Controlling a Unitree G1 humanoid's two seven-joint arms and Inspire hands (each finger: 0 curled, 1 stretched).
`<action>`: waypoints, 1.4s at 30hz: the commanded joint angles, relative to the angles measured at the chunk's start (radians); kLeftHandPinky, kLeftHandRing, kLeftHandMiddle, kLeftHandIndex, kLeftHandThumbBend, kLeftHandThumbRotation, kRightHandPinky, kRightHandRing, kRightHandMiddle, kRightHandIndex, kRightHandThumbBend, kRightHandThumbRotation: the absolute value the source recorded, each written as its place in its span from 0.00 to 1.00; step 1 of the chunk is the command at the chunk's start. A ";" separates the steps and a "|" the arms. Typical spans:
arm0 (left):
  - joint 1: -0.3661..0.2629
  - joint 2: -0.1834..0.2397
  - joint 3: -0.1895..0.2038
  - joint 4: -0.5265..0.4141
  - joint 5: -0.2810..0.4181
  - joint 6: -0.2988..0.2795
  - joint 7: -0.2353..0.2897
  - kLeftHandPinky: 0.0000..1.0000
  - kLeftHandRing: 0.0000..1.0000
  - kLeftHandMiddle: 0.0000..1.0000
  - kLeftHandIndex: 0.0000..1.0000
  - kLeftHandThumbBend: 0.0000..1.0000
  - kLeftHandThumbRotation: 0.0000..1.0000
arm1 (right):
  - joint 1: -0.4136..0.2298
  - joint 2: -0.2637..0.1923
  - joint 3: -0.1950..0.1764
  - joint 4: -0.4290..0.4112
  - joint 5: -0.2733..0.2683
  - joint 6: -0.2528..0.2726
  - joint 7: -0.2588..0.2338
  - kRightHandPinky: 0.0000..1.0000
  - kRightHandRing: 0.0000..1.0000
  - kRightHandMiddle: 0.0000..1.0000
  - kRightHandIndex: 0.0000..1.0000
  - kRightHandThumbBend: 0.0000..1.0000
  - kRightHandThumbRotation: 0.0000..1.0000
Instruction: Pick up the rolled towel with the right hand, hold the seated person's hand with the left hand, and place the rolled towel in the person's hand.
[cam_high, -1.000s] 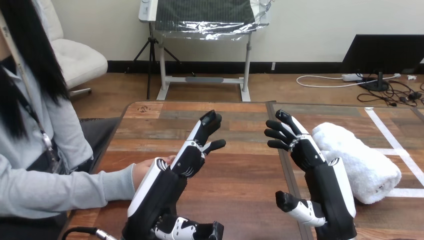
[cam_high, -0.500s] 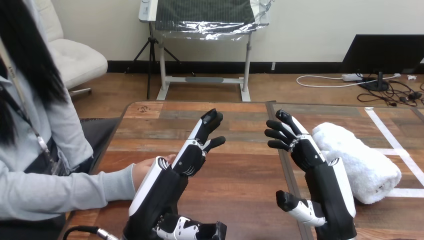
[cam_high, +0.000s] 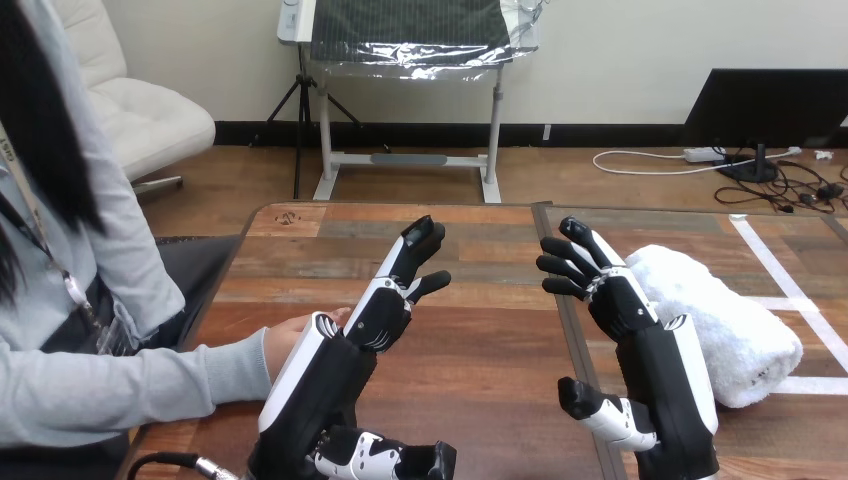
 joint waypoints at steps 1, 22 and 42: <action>-0.050 -0.003 0.020 0.003 0.006 -0.019 0.022 0.90 0.99 1.00 1.00 1.00 0.63 | -0.063 -0.011 0.002 -0.016 0.020 0.001 0.007 0.75 0.81 0.85 0.90 1.00 0.80; -0.031 0.001 0.050 -0.001 0.086 -0.036 0.101 0.87 0.97 1.00 1.00 1.00 0.65 | -0.114 -0.041 -0.036 -0.070 0.006 0.061 -0.016 0.77 0.84 0.88 0.91 1.00 0.77; -0.039 -0.003 0.030 0.025 0.112 -0.049 0.151 0.84 0.96 1.00 1.00 1.00 0.68 | -0.167 -0.138 -0.098 -0.188 -0.079 0.268 -0.146 0.77 0.87 0.91 0.92 1.00 0.71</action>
